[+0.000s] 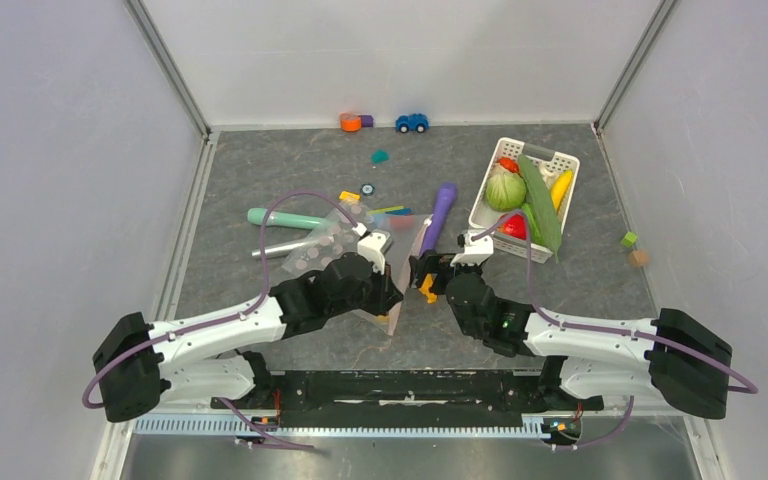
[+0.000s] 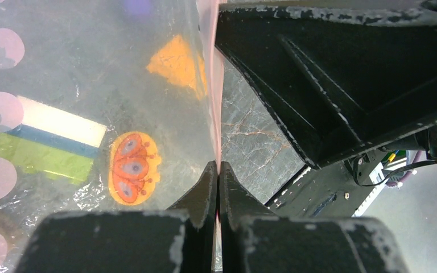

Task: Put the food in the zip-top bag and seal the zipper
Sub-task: Open the zipper of the food storage bag.

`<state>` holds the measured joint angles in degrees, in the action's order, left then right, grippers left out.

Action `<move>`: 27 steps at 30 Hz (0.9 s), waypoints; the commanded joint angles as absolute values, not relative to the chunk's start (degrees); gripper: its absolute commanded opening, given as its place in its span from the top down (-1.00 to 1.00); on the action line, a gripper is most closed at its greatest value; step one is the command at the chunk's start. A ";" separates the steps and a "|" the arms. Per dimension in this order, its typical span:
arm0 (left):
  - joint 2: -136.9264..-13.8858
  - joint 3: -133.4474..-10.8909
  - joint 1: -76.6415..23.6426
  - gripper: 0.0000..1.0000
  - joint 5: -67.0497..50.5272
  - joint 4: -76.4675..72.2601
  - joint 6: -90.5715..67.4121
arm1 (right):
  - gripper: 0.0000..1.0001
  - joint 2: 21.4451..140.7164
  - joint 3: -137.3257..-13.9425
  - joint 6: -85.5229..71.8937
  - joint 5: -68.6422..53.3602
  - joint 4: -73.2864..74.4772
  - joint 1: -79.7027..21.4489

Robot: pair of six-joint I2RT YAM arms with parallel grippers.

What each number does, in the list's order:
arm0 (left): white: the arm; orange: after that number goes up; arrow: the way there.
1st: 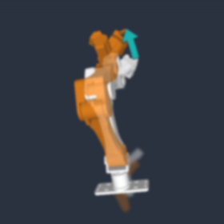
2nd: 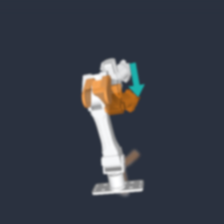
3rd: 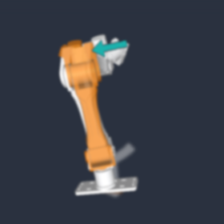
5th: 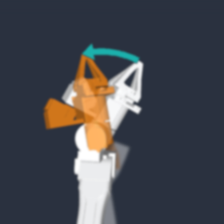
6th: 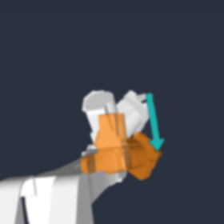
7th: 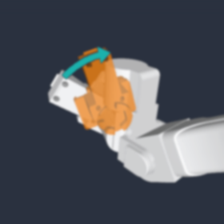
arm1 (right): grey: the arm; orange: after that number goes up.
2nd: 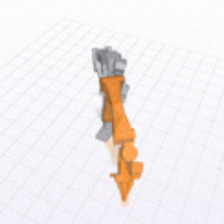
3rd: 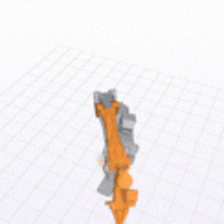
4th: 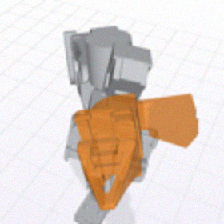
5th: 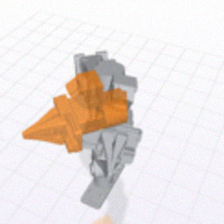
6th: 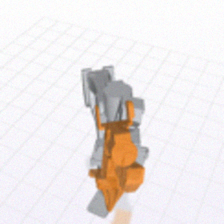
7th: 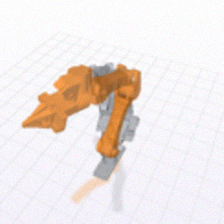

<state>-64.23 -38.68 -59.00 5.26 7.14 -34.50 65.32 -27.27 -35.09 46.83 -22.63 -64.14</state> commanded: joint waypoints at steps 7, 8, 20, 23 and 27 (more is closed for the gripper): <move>-65.67 -41.63 -61.23 0.96 8.00 4.55 -35.03 | -0.81 64.40 -26.36 -40.74 52.73 -19.26 -64.51; -66.07 -42.07 -61.83 0.96 8.94 4.86 -35.11 | -0.79 64.62 -26.64 -40.76 52.69 -18.99 -64.51; -69.68 -46.08 -67.97 0.96 15.28 6.00 -34.12 | -0.01 65.68 -26.20 -43.43 52.48 -19.46 -64.42; -69.11 -45.81 -68.26 0.96 16.39 5.75 -34.74 | 0.17 64.23 -23.32 -43.35 51.18 -23.31 -64.34; -67.20 -45.73 -68.42 0.96 20.60 7.30 -36.56 | 0.76 61.52 -19.19 -40.63 49.06 -29.67 -64.18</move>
<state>-69.60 -43.77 -67.92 14.63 7.57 -34.52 64.29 -22.33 -41.69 49.69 -22.41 -64.14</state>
